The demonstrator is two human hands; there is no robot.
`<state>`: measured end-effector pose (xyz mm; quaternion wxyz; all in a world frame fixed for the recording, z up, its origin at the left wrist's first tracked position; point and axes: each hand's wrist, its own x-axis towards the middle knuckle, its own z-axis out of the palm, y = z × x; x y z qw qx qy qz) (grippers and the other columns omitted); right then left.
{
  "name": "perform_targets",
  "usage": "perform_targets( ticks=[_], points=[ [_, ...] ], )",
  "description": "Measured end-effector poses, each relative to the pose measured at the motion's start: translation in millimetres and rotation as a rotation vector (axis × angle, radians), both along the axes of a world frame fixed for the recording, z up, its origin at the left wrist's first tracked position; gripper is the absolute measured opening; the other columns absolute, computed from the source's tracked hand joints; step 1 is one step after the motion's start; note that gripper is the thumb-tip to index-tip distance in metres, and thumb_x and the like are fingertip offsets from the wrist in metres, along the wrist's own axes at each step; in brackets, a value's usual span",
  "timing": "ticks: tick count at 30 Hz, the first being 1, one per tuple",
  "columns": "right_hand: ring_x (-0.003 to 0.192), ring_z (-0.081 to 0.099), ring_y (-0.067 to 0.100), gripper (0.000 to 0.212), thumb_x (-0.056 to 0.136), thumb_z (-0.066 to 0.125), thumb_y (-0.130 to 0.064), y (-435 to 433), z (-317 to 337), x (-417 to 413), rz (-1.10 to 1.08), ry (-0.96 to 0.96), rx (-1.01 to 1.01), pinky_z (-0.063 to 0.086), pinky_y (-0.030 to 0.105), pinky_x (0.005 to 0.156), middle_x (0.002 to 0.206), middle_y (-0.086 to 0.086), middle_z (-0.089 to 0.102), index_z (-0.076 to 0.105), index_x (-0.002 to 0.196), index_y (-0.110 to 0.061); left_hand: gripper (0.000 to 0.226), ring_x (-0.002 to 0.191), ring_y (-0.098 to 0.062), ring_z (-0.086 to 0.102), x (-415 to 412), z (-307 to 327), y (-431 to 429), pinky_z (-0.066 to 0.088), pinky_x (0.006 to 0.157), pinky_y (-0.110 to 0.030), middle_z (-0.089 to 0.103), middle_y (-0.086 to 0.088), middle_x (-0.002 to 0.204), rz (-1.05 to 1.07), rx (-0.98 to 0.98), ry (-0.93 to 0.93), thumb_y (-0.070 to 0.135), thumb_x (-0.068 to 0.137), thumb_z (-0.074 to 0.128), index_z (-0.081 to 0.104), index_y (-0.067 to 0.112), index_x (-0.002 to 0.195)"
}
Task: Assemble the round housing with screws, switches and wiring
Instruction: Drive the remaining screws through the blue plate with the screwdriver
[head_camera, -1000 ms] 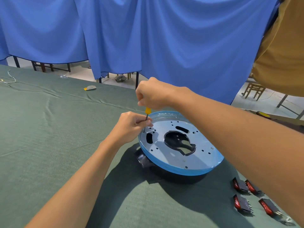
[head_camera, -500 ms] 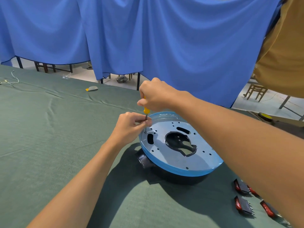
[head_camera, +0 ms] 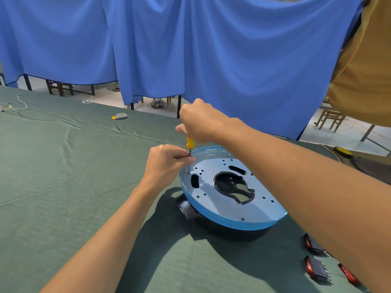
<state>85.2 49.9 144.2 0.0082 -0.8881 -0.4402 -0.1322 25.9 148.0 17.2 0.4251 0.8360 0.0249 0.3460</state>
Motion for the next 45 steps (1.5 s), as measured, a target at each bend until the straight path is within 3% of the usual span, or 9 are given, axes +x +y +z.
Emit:
perform_targets(
  ticks=[5,8,15,19,23,30,36,41,45],
  points=[
    [0.064,0.056,0.023,0.033,0.095,0.056,-0.039,-4,8,1,-0.016,0.072,-0.085,0.046,0.034,0.055,0.079,0.007,0.050,0.051,0.075,-0.014,0.002,0.070,-0.033,0.063,0,2,2,0.052,0.071,-0.048,0.072,-0.015,0.074,-0.042,0.055,0.022,0.008,0.080,0.077,0.079,0.008,0.079],
    [0.071,0.057,0.018,0.003,0.088,0.063,-0.014,-6,16,-1,0.058,0.107,-0.133,0.049,0.031,0.057,0.082,0.001,0.052,0.061,0.090,-0.015,0.011,0.071,-0.025,0.059,0,3,4,0.052,0.074,-0.050,0.071,-0.021,0.080,-0.077,0.078,0.072,0.010,0.086,0.071,0.078,0.006,0.080],
    [0.057,0.033,0.018,0.039,0.096,0.050,-0.027,-6,-1,6,-0.077,0.065,-0.010,0.025,0.030,0.049,0.071,0.003,0.033,0.029,0.065,-0.017,0.008,0.077,-0.020,0.068,-3,4,-6,0.053,0.074,-0.040,0.075,-0.004,0.078,-0.003,0.123,0.007,0.017,0.079,0.079,0.080,0.010,0.082],
    [0.056,0.057,0.021,0.034,0.091,0.059,-0.041,-5,7,3,-0.039,0.115,-0.050,0.041,0.029,0.050,0.068,0.004,0.050,0.050,0.072,-0.014,0.006,0.075,-0.033,0.065,-2,4,-4,0.050,0.072,-0.044,0.073,-0.011,0.072,-0.007,0.118,0.010,0.012,0.078,0.079,0.079,0.007,0.075],
    [0.069,0.062,0.014,0.009,0.083,0.069,-0.018,-6,14,1,0.063,0.155,-0.122,0.047,0.027,0.055,0.089,0.005,0.059,0.063,0.090,-0.017,0.010,0.081,-0.031,0.067,-1,5,-1,0.051,0.077,-0.045,0.075,-0.007,0.081,-0.076,0.118,0.068,0.010,0.085,0.072,0.080,0.010,0.079],
    [0.069,0.038,0.029,0.039,0.093,0.051,-0.028,-5,-5,7,-0.066,0.079,-0.024,0.030,0.032,0.054,0.069,0.004,0.032,0.029,0.062,-0.017,0.007,0.076,-0.033,0.067,-4,5,-5,0.052,0.070,-0.048,0.075,-0.011,0.077,-0.008,0.074,0.008,0.014,0.081,0.078,0.080,0.009,0.085],
    [0.068,0.067,0.022,0.005,0.089,0.058,-0.017,-6,8,2,0.068,0.135,-0.145,0.050,0.031,0.052,0.092,0.007,0.060,0.059,0.084,-0.020,0.013,0.077,-0.036,0.065,-1,5,0,0.050,0.070,-0.047,0.075,-0.005,0.078,-0.064,0.122,0.070,0.012,0.089,0.068,0.080,0.012,0.084],
    [0.057,0.055,0.025,0.038,0.099,0.049,-0.024,-8,0,-1,0.003,0.024,-0.074,0.034,0.026,0.045,0.070,0.005,0.039,0.035,0.064,-0.018,0.007,0.072,-0.015,0.066,-4,2,-7,0.054,0.071,-0.041,0.072,0.005,0.076,-0.037,0.098,0.001,0.015,0.083,0.076,0.080,0.010,0.086],
    [0.041,0.062,0.016,0.032,0.100,0.045,-0.034,-5,5,-7,-0.045,0.141,-0.150,0.046,0.027,0.048,0.075,0.008,0.050,0.046,0.076,-0.014,0.007,0.071,-0.034,0.064,-1,2,-6,0.051,0.068,-0.045,0.073,-0.012,0.073,0.005,0.086,0.014,0.015,0.082,0.076,0.080,0.009,0.080]
  ],
)
